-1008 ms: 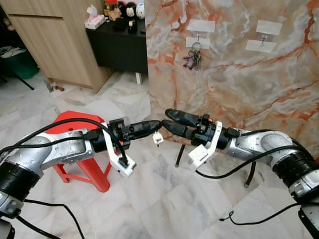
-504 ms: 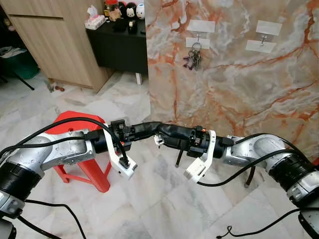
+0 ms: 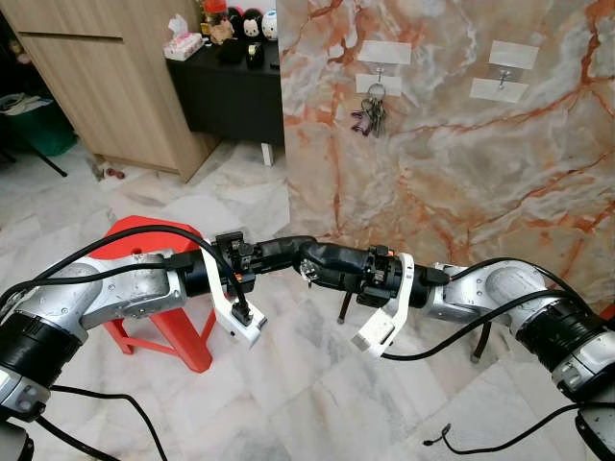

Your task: Hang keys on a hook

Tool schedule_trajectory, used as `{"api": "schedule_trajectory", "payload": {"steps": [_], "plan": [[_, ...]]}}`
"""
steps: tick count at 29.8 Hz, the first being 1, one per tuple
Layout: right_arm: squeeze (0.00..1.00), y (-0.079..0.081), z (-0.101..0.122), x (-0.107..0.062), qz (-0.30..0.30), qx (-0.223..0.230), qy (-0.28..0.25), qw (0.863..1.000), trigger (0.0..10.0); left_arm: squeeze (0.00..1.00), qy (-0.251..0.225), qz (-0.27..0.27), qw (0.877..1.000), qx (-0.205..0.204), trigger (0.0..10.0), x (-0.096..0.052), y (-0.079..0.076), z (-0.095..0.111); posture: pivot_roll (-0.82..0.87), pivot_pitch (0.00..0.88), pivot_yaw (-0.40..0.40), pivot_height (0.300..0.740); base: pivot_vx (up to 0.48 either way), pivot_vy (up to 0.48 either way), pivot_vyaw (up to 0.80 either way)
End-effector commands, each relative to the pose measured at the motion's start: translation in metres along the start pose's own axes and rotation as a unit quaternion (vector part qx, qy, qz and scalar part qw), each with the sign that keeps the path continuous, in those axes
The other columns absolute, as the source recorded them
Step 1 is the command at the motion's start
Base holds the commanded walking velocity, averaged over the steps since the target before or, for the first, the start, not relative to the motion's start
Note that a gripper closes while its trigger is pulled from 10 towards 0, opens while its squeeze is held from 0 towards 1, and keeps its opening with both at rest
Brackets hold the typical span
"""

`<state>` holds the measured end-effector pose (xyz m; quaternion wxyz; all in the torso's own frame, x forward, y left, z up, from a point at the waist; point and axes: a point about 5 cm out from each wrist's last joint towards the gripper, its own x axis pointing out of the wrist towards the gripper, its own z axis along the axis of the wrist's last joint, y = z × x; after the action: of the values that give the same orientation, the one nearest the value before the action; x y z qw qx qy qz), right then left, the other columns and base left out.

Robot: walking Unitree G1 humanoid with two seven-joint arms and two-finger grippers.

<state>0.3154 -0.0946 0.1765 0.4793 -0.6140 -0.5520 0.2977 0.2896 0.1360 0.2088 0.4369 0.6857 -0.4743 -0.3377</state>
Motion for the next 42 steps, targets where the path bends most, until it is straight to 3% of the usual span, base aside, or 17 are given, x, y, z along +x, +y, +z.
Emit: {"api": "schedule_trajectory", "payload": {"steps": [1, 2, 4, 42], "plan": [[0.00, 0.0004, 0.0035, 0.0029, 0.003, -0.002, -0.017, 1.000, 8.6, 0.00, 0.000, 0.002, 1.000, -0.006, 10.0, -0.0015, 0.0017, -0.0011, 0.15, 0.125, 0.029, 0.740, 0.000, 0.000, 0.00], [0.00, 0.0006, 0.0036, 0.0028, 0.004, -0.002, -0.018, 1.000, 0.5, 0.00, 0.000, 0.002, 1.000, -0.007, 10.0, -0.0014, 0.0018, -0.0011, 0.15, 0.124, 0.029, 0.740, 0.000, 0.000, 0.00], [0.00, 0.0008, 0.0036, 0.0027, 0.004, -0.001, -0.018, 1.000, 0.0, 0.00, 0.000, 0.002, 1.000, -0.007, 10.0, -0.0013, 0.0018, -0.0010, 0.15, 0.125, 0.029, 0.740, 0.000, 0.000, 0.00], [0.00, 0.0055, 0.0041, 0.0058, 0.011, -0.003, -0.011, 1.000, 0.0, 0.00, 0.001, 0.007, 1.000, -0.018, 10.0, -0.0011, 0.0040, 0.0000, 0.15, 0.126, 0.033, 0.740, 0.000, 0.000, 0.00]]}}
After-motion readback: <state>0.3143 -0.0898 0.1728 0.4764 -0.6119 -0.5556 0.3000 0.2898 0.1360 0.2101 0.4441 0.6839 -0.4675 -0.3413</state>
